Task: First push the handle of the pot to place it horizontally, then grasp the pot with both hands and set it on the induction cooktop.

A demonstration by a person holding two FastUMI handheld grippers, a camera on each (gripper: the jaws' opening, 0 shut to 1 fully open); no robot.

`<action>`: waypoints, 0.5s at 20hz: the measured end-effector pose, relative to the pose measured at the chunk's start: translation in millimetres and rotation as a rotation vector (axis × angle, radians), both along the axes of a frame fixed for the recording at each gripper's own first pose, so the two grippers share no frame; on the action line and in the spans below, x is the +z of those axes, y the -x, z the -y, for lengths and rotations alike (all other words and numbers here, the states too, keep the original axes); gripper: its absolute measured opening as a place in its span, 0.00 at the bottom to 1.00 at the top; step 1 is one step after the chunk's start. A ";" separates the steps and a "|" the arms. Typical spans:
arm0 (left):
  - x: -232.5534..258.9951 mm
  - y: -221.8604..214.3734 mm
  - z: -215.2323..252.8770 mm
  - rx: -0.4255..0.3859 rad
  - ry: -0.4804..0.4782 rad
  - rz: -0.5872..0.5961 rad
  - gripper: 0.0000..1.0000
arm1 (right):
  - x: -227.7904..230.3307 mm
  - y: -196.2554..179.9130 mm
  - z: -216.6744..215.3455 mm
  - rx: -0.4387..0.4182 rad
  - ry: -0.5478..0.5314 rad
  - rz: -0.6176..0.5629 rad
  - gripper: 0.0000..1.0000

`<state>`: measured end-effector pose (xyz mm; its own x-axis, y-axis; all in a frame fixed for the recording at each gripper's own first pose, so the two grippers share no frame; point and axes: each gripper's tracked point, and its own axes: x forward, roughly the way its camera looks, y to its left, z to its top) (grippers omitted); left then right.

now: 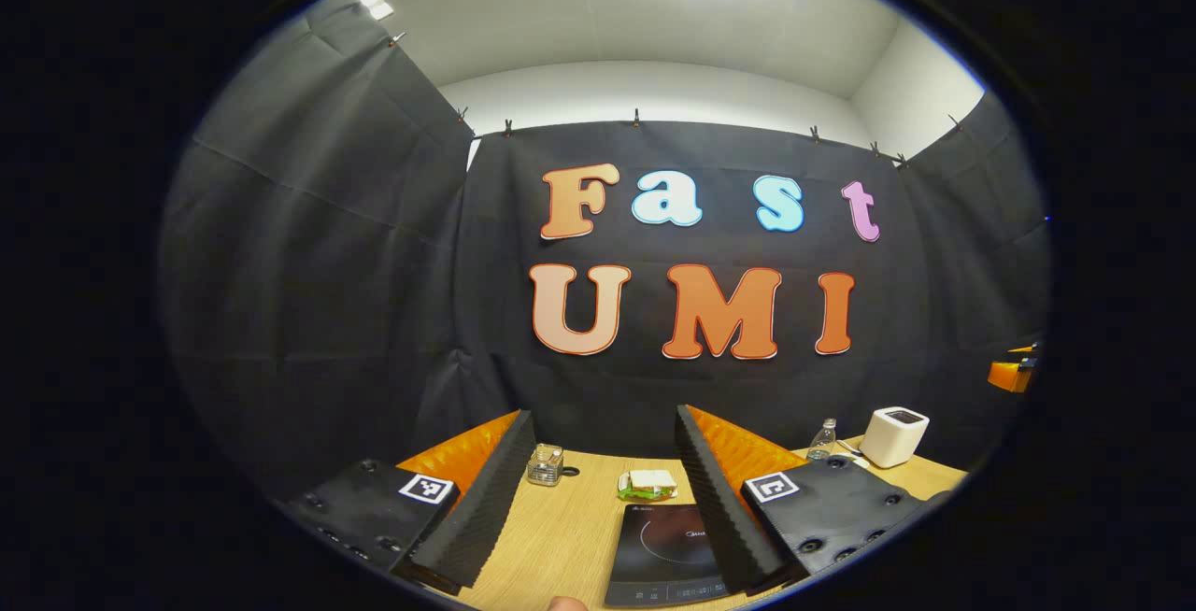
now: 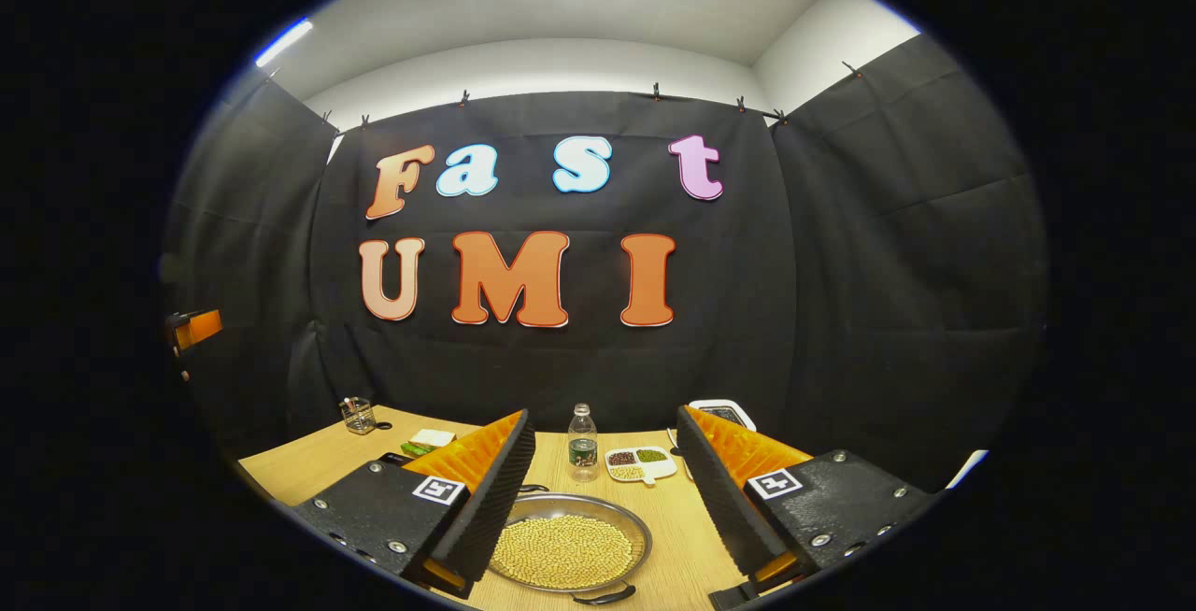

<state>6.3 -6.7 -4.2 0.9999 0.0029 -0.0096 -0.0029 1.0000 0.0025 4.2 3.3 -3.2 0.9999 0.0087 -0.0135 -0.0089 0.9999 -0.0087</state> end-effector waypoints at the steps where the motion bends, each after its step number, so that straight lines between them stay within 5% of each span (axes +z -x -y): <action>1: -0.2 -0.1 0.0 0.001 -0.001 0.000 0.98 | -1.2 -0.1 -2.0 0.003 0.002 -0.005 0.94; 5: 1.3 0.7 0.5 0.002 -0.003 0.004 0.98 | -9.1 0.8 -10.4 0.030 -0.006 -0.027 0.89; 10: 1.9 3.7 1.6 0.006 -0.014 0.005 0.98 | -25.9 3.3 -18.6 0.055 0.008 -0.064 0.69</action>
<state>2.6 -8.3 -2.2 1.0000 0.0085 -0.0041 -0.0085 0.9998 0.0163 0.8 21.9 -29.1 0.9950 0.0636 -0.0772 -0.0648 0.9978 -0.0140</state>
